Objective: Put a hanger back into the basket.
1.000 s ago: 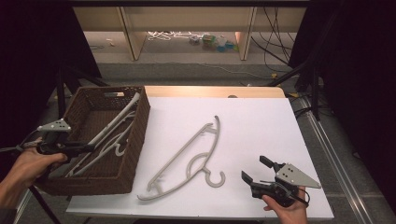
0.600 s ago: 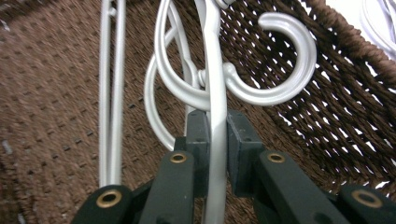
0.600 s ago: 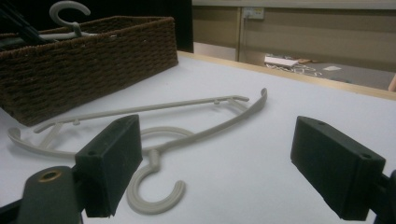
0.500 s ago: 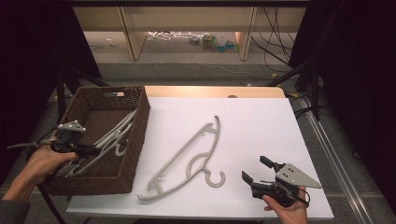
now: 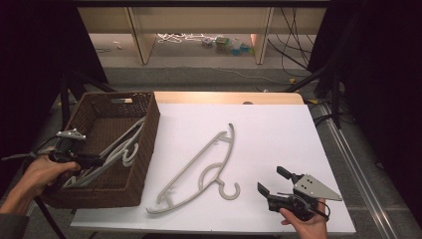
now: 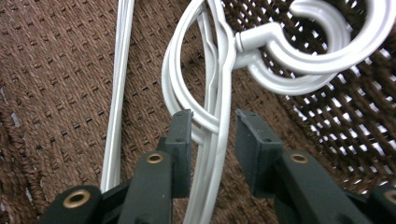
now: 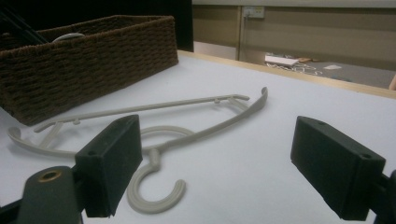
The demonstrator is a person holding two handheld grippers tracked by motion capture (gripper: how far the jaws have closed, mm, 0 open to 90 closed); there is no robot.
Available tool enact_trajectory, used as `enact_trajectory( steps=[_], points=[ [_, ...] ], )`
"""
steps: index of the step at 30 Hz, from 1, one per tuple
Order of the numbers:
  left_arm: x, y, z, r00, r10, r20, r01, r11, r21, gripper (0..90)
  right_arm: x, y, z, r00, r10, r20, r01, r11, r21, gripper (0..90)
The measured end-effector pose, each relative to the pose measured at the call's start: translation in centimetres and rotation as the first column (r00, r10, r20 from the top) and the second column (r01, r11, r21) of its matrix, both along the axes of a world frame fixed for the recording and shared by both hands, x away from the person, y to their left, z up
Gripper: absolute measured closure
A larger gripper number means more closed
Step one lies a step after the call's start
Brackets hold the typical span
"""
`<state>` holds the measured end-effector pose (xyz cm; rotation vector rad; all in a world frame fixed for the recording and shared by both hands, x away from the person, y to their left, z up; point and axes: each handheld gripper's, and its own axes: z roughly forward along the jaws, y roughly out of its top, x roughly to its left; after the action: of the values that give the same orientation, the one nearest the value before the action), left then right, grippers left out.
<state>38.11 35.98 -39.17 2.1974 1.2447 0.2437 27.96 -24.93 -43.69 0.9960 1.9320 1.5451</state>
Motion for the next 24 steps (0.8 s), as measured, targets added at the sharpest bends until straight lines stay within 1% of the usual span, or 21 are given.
enact_trajectory(
  steps=[1,3,4,7,9,10,11,12,13,14,15,16,17,18,19,21,22,23,24],
  points=[
    [-0.1,0.0,0.2,0.9999,0.003,0.011,-0.003,1.0000,-0.002,64.5,0.0,0.0,0.0,1.0000,-0.003,0.005,0.003,1.000,-0.002,17.4],
    [-0.3,-0.3,0.5,0.9990,0.028,0.034,-0.027,0.9992,-0.027,59.1,0.0,0.0,0.0,1.0000,-0.003,0.003,0.003,1.000,-0.003,17.3],
    [-0.3,-0.4,0.8,0.9987,0.028,0.043,-0.026,0.9990,-0.036,57.1,0.0,0.0,0.0,1.0000,-0.001,0.001,0.001,1.000,0.000,17.3],
    [-0.7,-1.0,1.5,0.9942,0.060,0.089,-0.053,0.9957,-0.076,51.2,0.0,0.0,0.0,1.0000,-0.002,0.004,0.002,1.000,-0.003,17.3],
    [-0.8,-1.2,1.8,0.9933,0.053,0.102,-0.046,0.9965,-0.069,45.6,0.0,0.0,0.0,1.0000,-0.003,0.002,0.003,1.000,-0.002,17.3],
    [-0.9,-1.4,2.0,0.9909,0.054,0.123,-0.046,0.9966,-0.068,43.7,0.0,0.0,0.0,1.0000,-0.004,0.004,0.004,1.000,-0.002,17.3],
    [-1.1,-1.6,2.1,0.9888,0.063,0.135,-0.053,0.9953,-0.081,42.0,-0.1,-0.2,0.2,0.9999,-0.012,-0.003,0.012,1.000,-0.028,17.4],
    [-1.2,-1.7,2.3,0.9868,0.067,0.147,-0.054,0.9945,-0.090,40.7,-0.1,-0.2,0.2,0.9999,-0.012,-0.003,0.012,1.000,-0.027,17.4],
    [-1.5,-2.0,2.4,0.9828,0.080,0.166,-0.062,0.9921,-0.109,39.1,-0.1,-0.2,0.2,0.9999,-0.012,-0.004,0.012,1.000,-0.027,17.3],
    [-1.8,-2.5,2.5,0.9738,0.125,0.190,-0.095,0.9825,-0.160,37.7,-0.1,-0.1,0.1,1.0000,-0.006,-0.003,0.006,1.000,-0.012,17.3],
    [-2.1,-2.7,2.8,0.9686,0.135,0.209,-0.095,0.9772,-0.190,36.7,-0.1,-0.2,0.1,1.0000,-0.006,-0.001,0.006,1.000,-0.015,17.3],
    [-2.5,-3.1,2.9,0.9595,0.154,0.236,-0.096,0.9663,-0.239,36.4,-0.1,-0.2,0.1,1.0000,-0.006,0.001,0.006,1.000,-0.014,17.3],
    [-2.9,-3.4,3.1,0.9524,0.162,0.258,-0.089,0.9581,-0.272,36.0,-0.1,-0.2,0.1,1.0000,-0.006,0.002,0.006,1.000,-0.015,17.3],
    [-3.3,-3.9,3.2,0.9451,0.166,0.282,-0.077,0.9508,-0.300,34.9,-0.1,-0.1,0.1,1.0000,-0.007,0.000,0.007,1.000,-0.013,17.3],
    [-3.5,-4.1,3.3,0.9415,0.169,0.292,-0.071,0.9456,-0.317,33.8,-0.1,-0.1,0.1,1.0000,-0.007,0.000,0.007,1.000,-0.013,17.3],
    [-4.0,-5.0,3.4,0.9303,0.170,0.325,-0.051,0.9378,-0.343,32.1,-0.1,-0.1,0.2,0.9999,-0.009,0.006,0.009,1.000,-0.017,17.3],
    [-4.2,-5.3,3.5,0.9255,0.166,0.341,-0.039,0.9360,-0.350,31.1,-0.1,-0.1,0.2,0.9999,-0.008,0.008,0.008,1.000,-0.018,17.3],
    [-4.5,-5.8,3.5,0.9142,0.173,0.366,-0.038,0.9362,-0.350,30.3,-0.1,-0.1,0.2,0.9999,-0.008,0.007,0.008,1.000,-0.019,17.3],
    [-4.7,-6.1,3.5,0.9090,0.172,0.380,-0.032,0.9378,-0.346,29.3,-0.1,-0.1,0.2,0.9999,-0.008,0.006,0.008,1.000,-0.017,17.3]
  ],
)
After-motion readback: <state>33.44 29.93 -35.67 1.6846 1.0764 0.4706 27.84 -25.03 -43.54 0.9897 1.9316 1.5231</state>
